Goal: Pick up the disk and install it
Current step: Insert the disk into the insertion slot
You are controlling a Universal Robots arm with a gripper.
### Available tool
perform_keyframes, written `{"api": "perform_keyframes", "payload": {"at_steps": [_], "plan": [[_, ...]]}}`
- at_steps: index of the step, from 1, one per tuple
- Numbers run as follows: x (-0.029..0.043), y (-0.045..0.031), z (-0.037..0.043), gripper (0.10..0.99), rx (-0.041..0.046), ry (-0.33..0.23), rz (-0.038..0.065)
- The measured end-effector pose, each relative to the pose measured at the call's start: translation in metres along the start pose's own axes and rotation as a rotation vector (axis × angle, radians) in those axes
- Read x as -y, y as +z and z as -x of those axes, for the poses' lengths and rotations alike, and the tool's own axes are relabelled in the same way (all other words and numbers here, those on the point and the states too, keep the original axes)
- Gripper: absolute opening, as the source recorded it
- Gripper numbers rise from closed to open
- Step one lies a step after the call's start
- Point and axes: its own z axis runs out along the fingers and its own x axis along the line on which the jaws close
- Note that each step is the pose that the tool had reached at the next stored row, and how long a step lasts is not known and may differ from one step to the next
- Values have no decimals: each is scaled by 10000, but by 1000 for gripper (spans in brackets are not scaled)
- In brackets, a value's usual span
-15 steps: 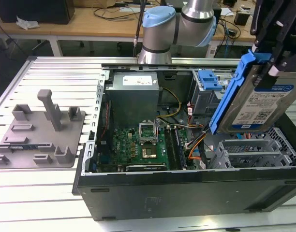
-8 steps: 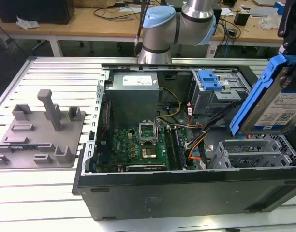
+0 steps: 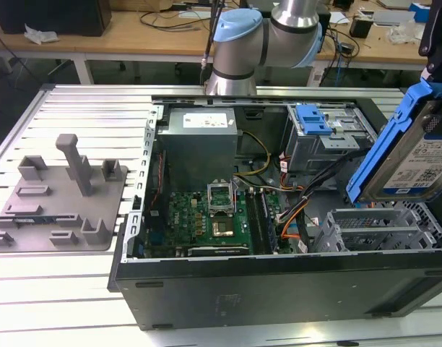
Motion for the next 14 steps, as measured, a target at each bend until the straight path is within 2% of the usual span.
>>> {"api": "perform_keyframes", "payload": {"at_steps": [2,10,12,14], "plan": [[-37,4,0,369,-2,-12,-271],[-67,6,0,369,-4,64,-288],[-71,9,1,369,-3,291,-231],[-69,15,0,369,2,739,-245]]}}
